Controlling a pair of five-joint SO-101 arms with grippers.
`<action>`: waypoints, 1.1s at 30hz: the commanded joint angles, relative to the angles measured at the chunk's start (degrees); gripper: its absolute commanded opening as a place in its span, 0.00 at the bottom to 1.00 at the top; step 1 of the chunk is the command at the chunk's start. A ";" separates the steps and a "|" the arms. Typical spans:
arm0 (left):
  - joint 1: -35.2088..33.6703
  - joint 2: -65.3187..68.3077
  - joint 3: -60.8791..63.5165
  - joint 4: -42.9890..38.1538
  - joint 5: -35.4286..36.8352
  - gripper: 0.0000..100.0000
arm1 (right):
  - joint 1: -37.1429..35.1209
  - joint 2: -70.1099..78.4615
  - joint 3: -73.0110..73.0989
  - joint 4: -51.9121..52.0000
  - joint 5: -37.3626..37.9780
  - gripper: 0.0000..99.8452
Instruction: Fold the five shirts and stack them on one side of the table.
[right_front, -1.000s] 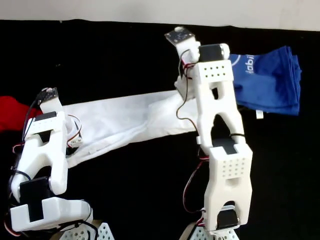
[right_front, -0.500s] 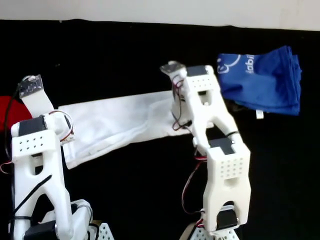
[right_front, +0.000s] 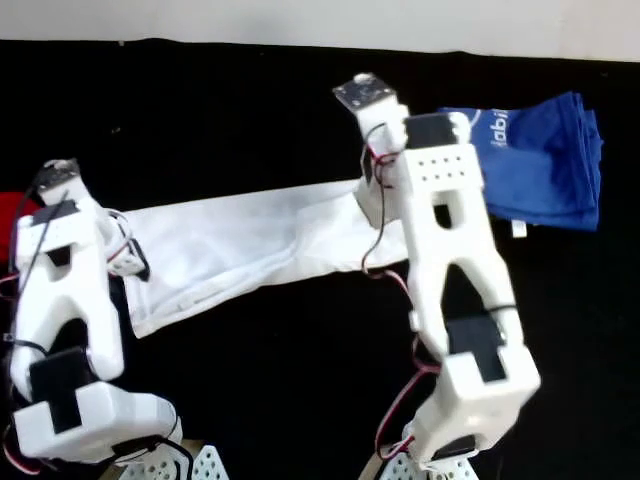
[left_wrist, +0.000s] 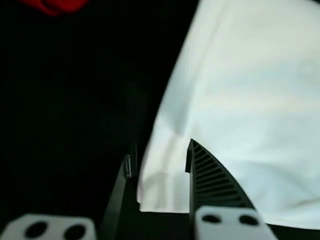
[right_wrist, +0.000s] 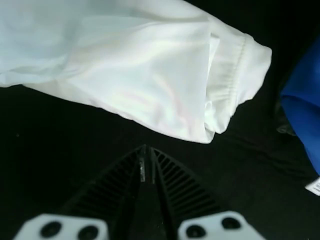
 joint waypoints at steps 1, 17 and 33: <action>-0.57 1.80 -4.18 -0.70 -3.87 0.17 | -0.04 -6.81 1.71 1.27 -0.09 0.01; 4.70 20.00 -16.40 4.04 -3.78 0.17 | -3.30 -23.78 3.82 6.64 -0.35 0.01; -8.04 35.47 -49.19 24.62 -8.97 0.01 | -6.90 -40.84 10.07 7.08 -0.53 0.01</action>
